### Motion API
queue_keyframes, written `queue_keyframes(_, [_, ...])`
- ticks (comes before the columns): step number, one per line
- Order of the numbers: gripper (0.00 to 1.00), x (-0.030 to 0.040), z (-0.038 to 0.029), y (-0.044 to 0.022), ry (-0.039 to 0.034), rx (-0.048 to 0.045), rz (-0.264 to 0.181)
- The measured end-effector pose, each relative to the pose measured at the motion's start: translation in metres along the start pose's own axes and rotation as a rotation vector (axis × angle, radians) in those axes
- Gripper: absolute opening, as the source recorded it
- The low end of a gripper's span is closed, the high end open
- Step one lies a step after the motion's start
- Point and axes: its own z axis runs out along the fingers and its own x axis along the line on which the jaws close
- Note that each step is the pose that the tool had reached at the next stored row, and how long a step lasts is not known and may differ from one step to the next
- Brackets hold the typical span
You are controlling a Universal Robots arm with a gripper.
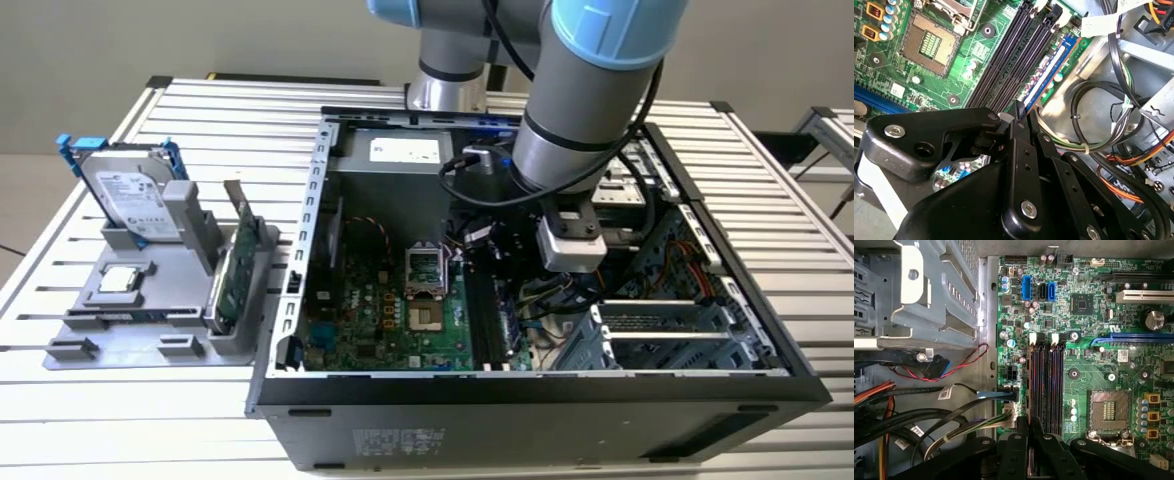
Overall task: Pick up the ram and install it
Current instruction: 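Insert the ram into the slot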
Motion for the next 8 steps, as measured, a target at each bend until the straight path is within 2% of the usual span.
queue_keyframes(8, [0.00,0.0000,0.0037,-0.0002,-0.0001,0.0001,0.000])
